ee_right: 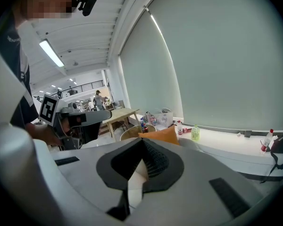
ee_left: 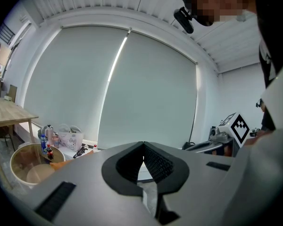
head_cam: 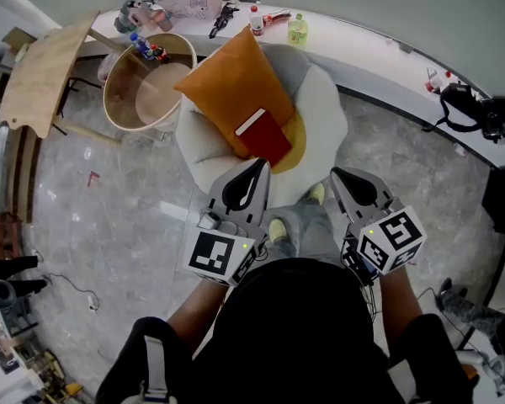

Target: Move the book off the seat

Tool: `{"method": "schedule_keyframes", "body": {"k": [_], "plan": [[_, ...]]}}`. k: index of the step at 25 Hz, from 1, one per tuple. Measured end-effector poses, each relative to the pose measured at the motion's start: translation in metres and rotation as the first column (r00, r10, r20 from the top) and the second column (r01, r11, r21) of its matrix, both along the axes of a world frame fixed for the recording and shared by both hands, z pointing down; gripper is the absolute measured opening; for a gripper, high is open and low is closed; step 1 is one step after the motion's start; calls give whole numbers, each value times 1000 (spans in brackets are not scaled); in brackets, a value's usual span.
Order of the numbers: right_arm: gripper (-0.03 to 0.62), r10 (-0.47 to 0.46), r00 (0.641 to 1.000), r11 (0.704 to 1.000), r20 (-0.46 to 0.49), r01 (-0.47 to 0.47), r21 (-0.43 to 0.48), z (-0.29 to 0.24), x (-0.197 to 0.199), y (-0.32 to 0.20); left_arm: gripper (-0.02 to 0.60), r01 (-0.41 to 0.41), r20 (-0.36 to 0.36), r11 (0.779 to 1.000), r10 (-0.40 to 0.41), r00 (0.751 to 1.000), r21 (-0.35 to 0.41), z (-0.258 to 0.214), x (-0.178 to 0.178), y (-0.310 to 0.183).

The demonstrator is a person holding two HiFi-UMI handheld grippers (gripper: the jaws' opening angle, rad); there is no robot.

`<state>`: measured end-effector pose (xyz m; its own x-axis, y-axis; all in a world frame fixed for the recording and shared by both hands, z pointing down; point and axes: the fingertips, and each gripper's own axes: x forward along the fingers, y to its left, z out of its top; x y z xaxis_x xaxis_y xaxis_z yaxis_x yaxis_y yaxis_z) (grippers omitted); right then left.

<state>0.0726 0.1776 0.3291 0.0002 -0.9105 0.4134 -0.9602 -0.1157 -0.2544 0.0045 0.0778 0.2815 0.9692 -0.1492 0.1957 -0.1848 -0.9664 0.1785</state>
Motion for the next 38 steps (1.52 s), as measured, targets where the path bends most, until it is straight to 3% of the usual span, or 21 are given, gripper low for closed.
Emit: {"method": "schedule_keyframes", "body": {"k": [2,7,13,22,38], "plan": [[6,-3,1000,1000,3,3,-1,2,13,-3,3,18,29,1000,-18,999,-3,3,11,-5],[6,0,1000,1000,17,0,-4,8,46,-6,3,19,-2,1000,-19,1000,-6,2,42,-9],[6,2,999,1000,39,-1,-10,17,80,-10,5,42,28,999,-43,999,4,9,70,-18],[6,-53,997,998,58,52,21,16,128,-27,3,78,72,997,-80,994,23,11,109,-27],[6,-123,986,991,109,117,62,21,176,-38,4,173,138,979,-187,973,107,7,143,-37]]}}
